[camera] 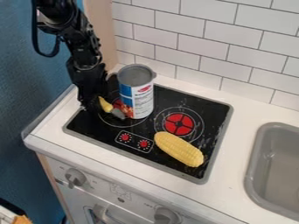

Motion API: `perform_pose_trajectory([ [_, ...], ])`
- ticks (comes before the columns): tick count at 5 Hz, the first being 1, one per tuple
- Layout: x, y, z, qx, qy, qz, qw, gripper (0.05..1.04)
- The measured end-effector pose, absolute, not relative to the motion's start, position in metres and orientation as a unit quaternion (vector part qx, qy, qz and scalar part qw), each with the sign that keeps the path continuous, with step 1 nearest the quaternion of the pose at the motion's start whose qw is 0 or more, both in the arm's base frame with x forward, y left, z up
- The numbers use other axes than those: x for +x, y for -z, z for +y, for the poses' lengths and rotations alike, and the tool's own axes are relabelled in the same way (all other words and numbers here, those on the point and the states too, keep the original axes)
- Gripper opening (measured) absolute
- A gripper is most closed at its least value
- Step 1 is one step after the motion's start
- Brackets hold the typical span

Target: Move a yellow object to edge of right burner

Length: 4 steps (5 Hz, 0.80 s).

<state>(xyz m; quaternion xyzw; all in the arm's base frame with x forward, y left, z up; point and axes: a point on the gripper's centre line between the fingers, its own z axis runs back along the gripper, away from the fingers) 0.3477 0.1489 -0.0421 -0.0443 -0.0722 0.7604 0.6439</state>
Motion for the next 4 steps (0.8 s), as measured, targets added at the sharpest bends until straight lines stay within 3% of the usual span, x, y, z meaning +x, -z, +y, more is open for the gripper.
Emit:
perform_pose_trajectory([
  [2,0.335,0.035,0.139,-0.044,-0.757,-0.070,0.648,0.433],
  [4,0.332,-0.015,0.126,-0.061,-0.746,-0.091,0.657,0.433],
])
